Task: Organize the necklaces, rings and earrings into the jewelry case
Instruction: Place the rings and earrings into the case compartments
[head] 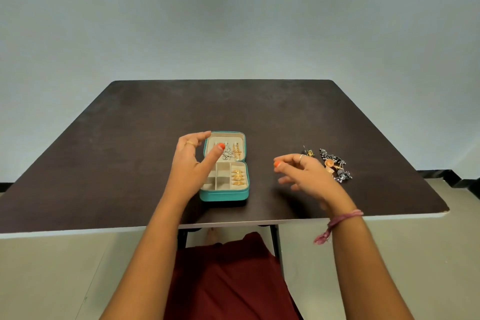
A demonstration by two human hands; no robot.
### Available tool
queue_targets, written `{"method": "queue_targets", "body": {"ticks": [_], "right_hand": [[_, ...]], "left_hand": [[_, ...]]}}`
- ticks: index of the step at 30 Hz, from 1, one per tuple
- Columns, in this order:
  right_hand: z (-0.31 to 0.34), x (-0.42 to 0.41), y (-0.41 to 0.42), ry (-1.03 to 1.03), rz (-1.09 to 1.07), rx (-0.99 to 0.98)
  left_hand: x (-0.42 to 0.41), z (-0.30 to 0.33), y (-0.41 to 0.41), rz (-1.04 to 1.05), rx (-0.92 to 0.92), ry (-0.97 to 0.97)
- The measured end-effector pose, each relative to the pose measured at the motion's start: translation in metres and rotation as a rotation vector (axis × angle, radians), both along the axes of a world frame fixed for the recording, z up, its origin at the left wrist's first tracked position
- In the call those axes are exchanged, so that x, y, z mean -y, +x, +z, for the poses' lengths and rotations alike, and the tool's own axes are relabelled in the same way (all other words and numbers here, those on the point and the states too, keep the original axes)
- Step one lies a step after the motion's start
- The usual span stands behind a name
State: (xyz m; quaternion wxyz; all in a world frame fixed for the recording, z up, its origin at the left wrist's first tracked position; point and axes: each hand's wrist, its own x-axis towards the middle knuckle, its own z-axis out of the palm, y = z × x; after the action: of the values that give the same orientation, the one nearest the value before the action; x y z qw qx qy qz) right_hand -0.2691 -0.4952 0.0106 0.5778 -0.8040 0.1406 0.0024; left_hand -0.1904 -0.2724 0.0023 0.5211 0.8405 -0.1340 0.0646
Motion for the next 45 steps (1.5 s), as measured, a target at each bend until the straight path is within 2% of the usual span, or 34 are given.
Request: {"method": "queue_targets", "body": {"ticks": [5,10,14,18,21,26,30,38,40,45], "right_hand": [[0.026,0.052,0.008,-0.042,-0.070,0.051],[0.025,0.095,0.017,-0.211,-0.170,0.147],[0.004,0.117,0.015,-0.374,-0.267,0.210],[-0.021,0.126,-0.002,-0.341,-0.323,0.282],[-0.043,0.134,-0.013,-0.288,-0.384,0.325],[-0.053,0.137,-0.015,-0.161,-0.489,0.372],[-0.057,0.137,-0.014,-0.161,-0.487,0.377],[-0.057,0.140,-0.014,-0.152,-0.468,0.379],[-0.059,0.139,-0.014,-0.175,-0.441,0.376],[-0.058,0.137,-0.015,-0.212,-0.416,0.360]], "left_hand": [[0.042,0.020,-0.003,-0.122,0.082,-0.008],[0.094,0.027,-0.011,-0.282,0.135,0.019],[0.128,0.017,-0.017,-0.463,0.043,0.144],[0.152,-0.008,-0.019,-0.518,-0.105,0.226],[0.162,-0.030,-0.020,-0.451,-0.148,0.202],[0.180,-0.045,-0.017,-0.228,-0.069,0.216],[0.199,-0.047,-0.017,-0.141,-0.021,0.288],[0.209,-0.050,-0.015,-0.067,0.059,0.285],[0.207,-0.052,-0.014,-0.070,0.041,0.209],[0.202,-0.052,-0.011,0.028,-0.009,-0.174]]}}
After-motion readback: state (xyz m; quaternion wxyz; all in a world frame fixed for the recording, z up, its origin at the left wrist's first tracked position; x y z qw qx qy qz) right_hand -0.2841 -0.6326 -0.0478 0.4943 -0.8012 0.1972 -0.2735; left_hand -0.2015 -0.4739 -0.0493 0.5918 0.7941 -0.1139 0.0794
